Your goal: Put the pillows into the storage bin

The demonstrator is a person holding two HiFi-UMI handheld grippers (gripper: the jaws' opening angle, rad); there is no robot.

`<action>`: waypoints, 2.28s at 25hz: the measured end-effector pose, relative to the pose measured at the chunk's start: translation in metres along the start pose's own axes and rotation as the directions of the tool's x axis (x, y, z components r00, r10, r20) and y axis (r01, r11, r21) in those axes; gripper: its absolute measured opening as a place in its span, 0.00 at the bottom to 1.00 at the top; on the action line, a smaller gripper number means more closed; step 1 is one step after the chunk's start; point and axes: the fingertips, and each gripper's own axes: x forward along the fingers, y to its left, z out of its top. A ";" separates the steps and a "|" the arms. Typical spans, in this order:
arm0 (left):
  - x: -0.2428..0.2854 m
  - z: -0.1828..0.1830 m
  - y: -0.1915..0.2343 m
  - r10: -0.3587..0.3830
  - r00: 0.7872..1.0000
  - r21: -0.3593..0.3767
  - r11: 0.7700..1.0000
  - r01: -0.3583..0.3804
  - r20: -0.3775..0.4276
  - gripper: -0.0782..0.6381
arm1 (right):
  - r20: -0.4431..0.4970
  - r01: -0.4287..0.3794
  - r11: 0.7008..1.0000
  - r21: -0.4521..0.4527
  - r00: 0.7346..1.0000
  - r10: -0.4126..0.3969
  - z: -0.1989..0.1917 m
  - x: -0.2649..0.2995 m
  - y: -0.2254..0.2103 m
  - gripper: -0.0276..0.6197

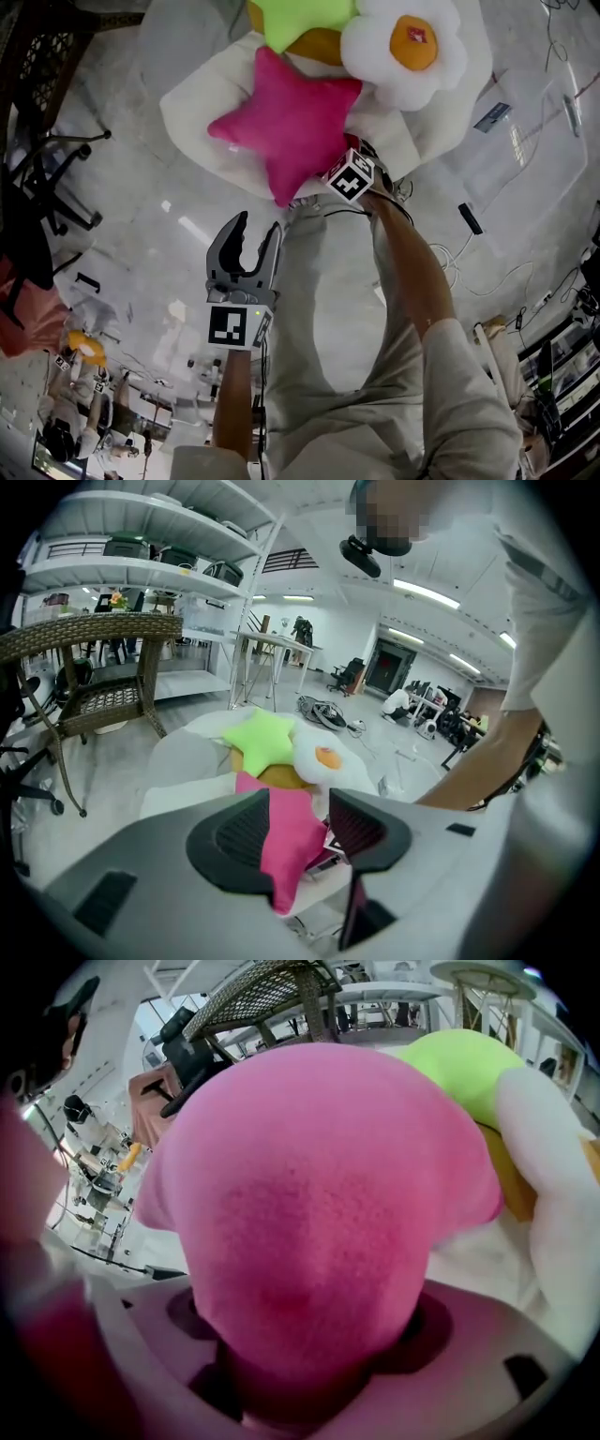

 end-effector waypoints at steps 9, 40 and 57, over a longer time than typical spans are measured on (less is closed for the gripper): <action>-0.008 0.034 -0.025 -0.028 0.999 -0.003 1.000 0.028 0.036 0.38 | 0.006 -0.052 0.999 0.014 0.999 0.052 0.026 -0.048 0.033 0.56; 0.071 0.139 -0.276 -0.307 0.951 0.287 0.908 0.305 -0.039 0.38 | 0.223 0.181 0.566 0.804 0.792 -0.569 -0.256 -0.397 -0.097 0.58; 0.122 0.128 -0.346 -0.351 0.927 0.331 0.866 0.374 -0.132 0.38 | -0.002 -0.041 -0.067 0.997 0.835 -0.551 -0.434 -0.313 -0.237 0.83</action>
